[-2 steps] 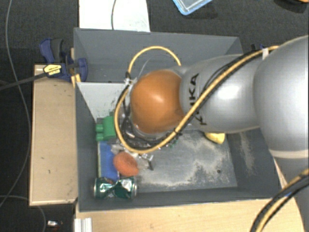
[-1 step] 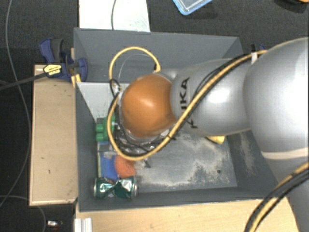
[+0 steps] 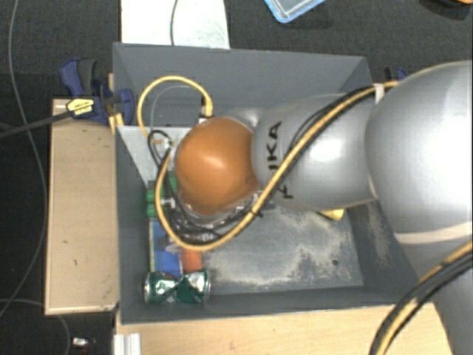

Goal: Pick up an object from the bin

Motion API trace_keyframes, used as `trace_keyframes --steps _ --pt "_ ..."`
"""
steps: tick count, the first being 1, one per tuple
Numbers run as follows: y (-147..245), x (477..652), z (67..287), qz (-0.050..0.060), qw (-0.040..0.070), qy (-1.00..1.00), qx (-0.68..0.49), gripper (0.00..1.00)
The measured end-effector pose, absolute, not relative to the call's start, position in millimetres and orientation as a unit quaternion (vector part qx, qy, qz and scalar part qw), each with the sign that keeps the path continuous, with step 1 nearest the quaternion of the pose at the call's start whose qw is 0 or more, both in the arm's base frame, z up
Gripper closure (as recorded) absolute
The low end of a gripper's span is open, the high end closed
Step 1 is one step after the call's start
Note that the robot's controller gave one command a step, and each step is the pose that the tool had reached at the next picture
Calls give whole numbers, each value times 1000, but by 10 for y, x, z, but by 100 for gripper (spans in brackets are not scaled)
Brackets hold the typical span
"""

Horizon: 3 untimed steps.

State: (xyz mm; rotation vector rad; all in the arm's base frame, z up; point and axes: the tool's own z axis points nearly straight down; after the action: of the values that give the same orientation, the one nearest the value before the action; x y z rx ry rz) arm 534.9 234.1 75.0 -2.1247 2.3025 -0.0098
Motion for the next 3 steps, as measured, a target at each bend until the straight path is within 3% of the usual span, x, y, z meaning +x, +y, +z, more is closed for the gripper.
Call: trace_keyframes --steps 1,2,3 --pt "2341 5349 752 -3 4 735 -678 100" --pt "2326 5338 962 -3 2 737 -675 100" --pt "2338 5331 1394 -1 3 738 -675 100"
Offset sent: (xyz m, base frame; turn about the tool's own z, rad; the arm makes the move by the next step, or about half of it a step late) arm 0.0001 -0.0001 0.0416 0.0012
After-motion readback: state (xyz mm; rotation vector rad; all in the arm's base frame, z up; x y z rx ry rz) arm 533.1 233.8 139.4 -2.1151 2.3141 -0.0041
